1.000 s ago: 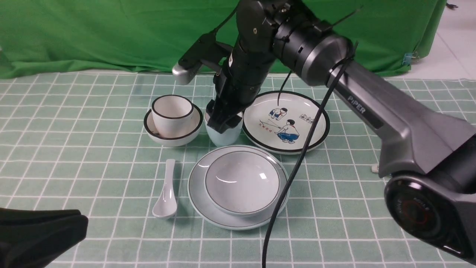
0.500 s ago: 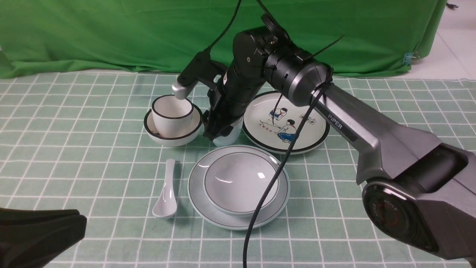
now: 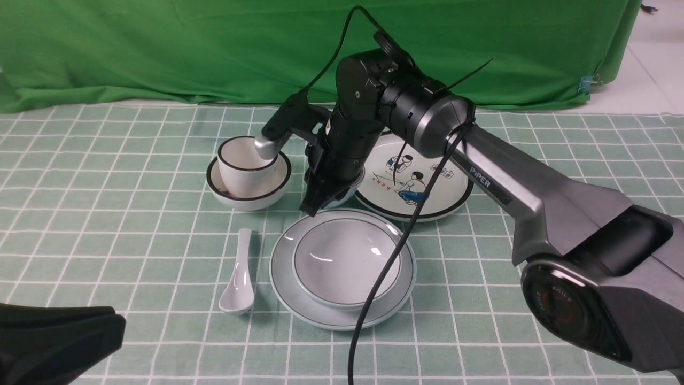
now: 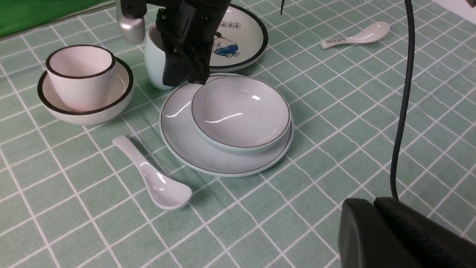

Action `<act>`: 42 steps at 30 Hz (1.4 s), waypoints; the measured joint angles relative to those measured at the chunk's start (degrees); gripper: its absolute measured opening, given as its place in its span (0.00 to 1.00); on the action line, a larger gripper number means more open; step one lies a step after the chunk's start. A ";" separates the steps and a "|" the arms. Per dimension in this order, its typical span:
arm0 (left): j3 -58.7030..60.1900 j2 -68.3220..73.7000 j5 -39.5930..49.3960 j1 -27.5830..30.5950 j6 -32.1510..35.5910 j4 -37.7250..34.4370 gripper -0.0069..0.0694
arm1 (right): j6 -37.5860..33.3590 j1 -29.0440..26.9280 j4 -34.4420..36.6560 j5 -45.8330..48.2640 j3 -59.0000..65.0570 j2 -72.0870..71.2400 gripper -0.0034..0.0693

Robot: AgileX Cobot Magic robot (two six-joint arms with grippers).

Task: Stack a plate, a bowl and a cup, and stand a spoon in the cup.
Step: Use the right arm to grab a blue teacup, then use the right arm to put the blue teacup into the blue rice bowl in the middle

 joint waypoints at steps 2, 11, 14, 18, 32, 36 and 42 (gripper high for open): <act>0.00 0.00 0.00 0.00 0.00 0.32 0.11 | 0.98 0.05 0.00 2.26 0.06 -2.24 0.17; 0.00 0.00 0.33 0.00 0.00 2.70 0.11 | 12.17 1.69 -0.44 4.71 5.37 -18.36 0.17; 0.00 0.00 0.39 0.00 -0.83 3.55 0.11 | 13.79 3.06 -0.44 4.66 14.34 -23.77 0.17; 0.00 0.00 0.75 0.00 -1.31 4.62 0.11 | 13.16 6.51 -0.30 3.55 32.92 -31.82 0.17; 0.00 0.00 -0.14 0.00 -1.64 4.66 0.11 | 10.31 6.52 -1.79 -6.48 39.59 -23.54 0.17; 0.00 0.00 -0.14 0.00 -1.64 4.66 0.11 | 10.31 6.41 -1.97 -6.55 39.59 -22.92 0.17; 0.00 0.00 -0.14 0.00 -1.64 4.66 0.11 | 10.38 6.34 -2.01 -6.71 39.59 -22.41 0.17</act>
